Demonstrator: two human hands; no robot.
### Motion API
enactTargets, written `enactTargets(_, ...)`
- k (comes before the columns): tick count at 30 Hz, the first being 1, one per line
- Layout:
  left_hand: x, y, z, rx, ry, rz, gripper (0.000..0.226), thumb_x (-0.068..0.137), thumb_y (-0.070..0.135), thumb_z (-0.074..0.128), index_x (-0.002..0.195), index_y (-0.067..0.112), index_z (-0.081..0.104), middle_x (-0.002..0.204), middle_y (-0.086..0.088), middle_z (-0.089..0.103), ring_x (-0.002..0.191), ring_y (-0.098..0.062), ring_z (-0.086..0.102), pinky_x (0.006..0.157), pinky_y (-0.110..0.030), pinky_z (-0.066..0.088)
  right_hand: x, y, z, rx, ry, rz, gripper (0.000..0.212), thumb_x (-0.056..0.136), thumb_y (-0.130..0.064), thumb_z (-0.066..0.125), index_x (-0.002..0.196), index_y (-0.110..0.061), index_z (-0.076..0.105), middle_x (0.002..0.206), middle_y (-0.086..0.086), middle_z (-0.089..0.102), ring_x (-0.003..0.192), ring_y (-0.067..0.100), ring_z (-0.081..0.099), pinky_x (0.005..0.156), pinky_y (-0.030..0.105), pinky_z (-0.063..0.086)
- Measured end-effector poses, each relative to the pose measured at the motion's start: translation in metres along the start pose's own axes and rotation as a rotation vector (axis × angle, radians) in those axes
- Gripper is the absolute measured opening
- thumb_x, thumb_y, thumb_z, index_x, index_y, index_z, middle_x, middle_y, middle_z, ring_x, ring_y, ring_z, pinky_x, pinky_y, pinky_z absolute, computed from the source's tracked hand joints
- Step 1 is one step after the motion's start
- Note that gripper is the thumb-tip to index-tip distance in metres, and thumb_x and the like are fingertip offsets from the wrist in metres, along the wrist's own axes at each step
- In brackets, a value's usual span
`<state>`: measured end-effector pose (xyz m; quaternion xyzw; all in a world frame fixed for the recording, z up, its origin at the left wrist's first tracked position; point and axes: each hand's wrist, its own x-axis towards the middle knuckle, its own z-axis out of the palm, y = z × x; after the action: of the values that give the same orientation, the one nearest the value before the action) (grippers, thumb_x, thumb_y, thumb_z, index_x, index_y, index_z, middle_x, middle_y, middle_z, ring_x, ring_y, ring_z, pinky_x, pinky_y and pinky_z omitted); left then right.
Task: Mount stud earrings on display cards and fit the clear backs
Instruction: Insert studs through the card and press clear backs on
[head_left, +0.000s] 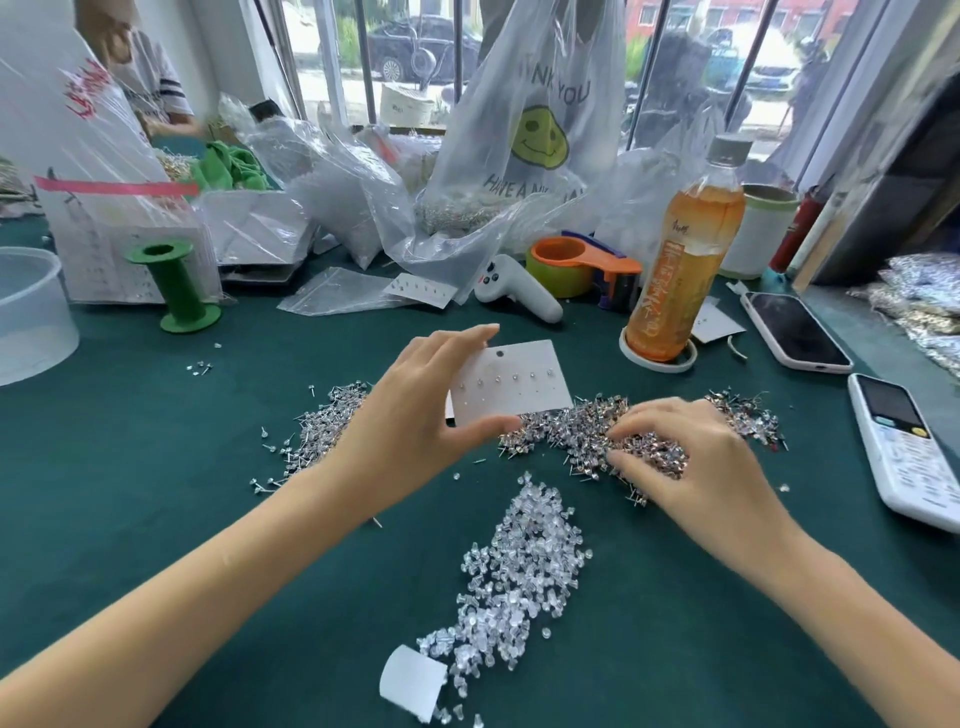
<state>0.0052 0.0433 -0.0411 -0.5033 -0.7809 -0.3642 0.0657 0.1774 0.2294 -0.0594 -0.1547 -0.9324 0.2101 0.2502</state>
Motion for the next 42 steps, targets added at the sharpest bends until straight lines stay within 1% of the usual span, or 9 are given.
enactTargets(3, 0.001, 0.001, 0.008, -0.014, 0.040, 0.004, 0.080, 0.072, 0.056, 0.067, 0.141, 0.025, 0.038, 0.119, 0.019, 0.047, 0.111, 0.008, 0.036, 0.093, 0.006, 0.017, -0.003, -0.002, 0.007, -0.159, -0.012, -0.107, 0.017, 0.067, -0.021, 0.086, 0.076, -0.023, 0.072, 0.102, -0.003, 0.066, 0.098, 0.021, 0.054, 0.087, 0.034, 0.036)
enactTargets(6, -0.006, 0.002, 0.013, -0.048, 0.042, 0.007, 0.080, 0.072, 0.049, 0.071, 0.140, 0.027, 0.037, 0.119, 0.018, 0.050, 0.113, 0.003, 0.042, 0.095, 0.002, 0.022, -0.003, -0.001, 0.008, -0.220, -0.049, -0.085, 0.020, 0.063, -0.024, 0.088, 0.072, -0.024, 0.070, 0.108, 0.000, 0.065, 0.102, 0.025, 0.056, 0.085, 0.035, 0.034)
enactTargets(12, -0.016, 0.003, 0.018, -0.027, -0.016, 0.036, 0.081, 0.072, 0.044, 0.076, 0.141, 0.024, 0.038, 0.123, 0.017, 0.049, 0.117, -0.002, 0.043, 0.098, -0.001, 0.023, -0.003, -0.002, 0.013, -0.224, -0.074, -0.087, 0.017, 0.065, -0.022, 0.088, 0.074, -0.024, 0.073, 0.111, 0.001, 0.065, 0.101, 0.027, 0.058, 0.083, 0.037, 0.037)
enactTargets(18, -0.022, 0.001, 0.020, 0.000, -0.028, 0.050, 0.079, 0.073, 0.047, 0.074, 0.141, 0.024, 0.039, 0.127, 0.020, 0.043, 0.124, -0.004, 0.041, 0.103, -0.016, 0.029, -0.003, 0.000, 0.015, -0.172, -0.071, -0.073, 0.014, 0.068, -0.019, 0.086, 0.073, -0.025, 0.074, 0.105, -0.004, 0.067, 0.100, 0.025, 0.057, 0.082, 0.034, 0.032)
enactTargets(22, -0.025, 0.002, 0.021, 0.010, -0.031, 0.063, 0.080, 0.073, 0.050, 0.073, 0.141, 0.025, 0.038, 0.124, 0.019, 0.046, 0.120, 0.000, 0.040, 0.100, -0.011, 0.025, -0.003, -0.003, 0.010, -0.043, 0.010, -0.036, 0.015, 0.071, -0.015, 0.083, 0.075, -0.026, 0.074, 0.093, -0.015, 0.067, 0.095, 0.017, 0.056, 0.082, 0.032, 0.032)
enactTargets(25, -0.027, 0.005, 0.023, 0.017, -0.048, 0.088, 0.082, 0.072, 0.051, 0.074, 0.141, 0.024, 0.039, 0.126, 0.012, 0.055, 0.119, -0.004, 0.042, 0.100, -0.012, 0.027, -0.003, -0.014, 0.005, 0.169, 0.112, 0.038, 0.022, 0.073, -0.018, 0.080, 0.077, -0.037, 0.070, 0.082, -0.023, 0.064, 0.090, 0.003, 0.055, 0.085, 0.031, 0.037)
enactTargets(30, -0.030, 0.013, 0.029, -0.023, -0.061, 0.115, 0.088, 0.070, 0.055, 0.072, 0.142, 0.021, 0.036, 0.121, 0.008, 0.060, 0.113, -0.008, 0.049, 0.097, -0.021, 0.036, -0.004, -0.052, 0.016, 0.314, 0.119, -0.023, 0.023, 0.073, -0.021, 0.077, 0.077, -0.042, 0.068, 0.076, -0.018, 0.062, 0.085, 0.005, 0.054, 0.077, 0.012, 0.038)
enactTargets(38, -0.032, 0.015, 0.032, -0.026, -0.022, 0.171, 0.080, 0.071, 0.052, 0.063, 0.140, 0.017, 0.040, 0.113, 0.009, 0.063, 0.105, -0.010, 0.054, 0.090, -0.024, 0.042, -0.008, -0.059, 0.033, 0.324, 0.098, -0.129, 0.021, 0.068, -0.002, 0.083, 0.075, -0.021, 0.074, 0.077, -0.002, 0.067, 0.085, 0.020, 0.056, 0.081, 0.032, 0.039)
enactTargets(42, -0.031, 0.016, 0.031, -0.041, -0.019, 0.160, 0.080, 0.071, 0.051, 0.062, 0.139, 0.015, 0.041, 0.111, 0.006, 0.064, 0.104, -0.013, 0.056, 0.089, -0.025, 0.043, -0.009, -0.058, 0.036, 0.314, 0.098, -0.180, 0.012, 0.070, -0.010, 0.082, 0.075, -0.018, 0.075, 0.079, -0.008, 0.069, 0.085, 0.011, 0.052, 0.079, 0.034, 0.040)
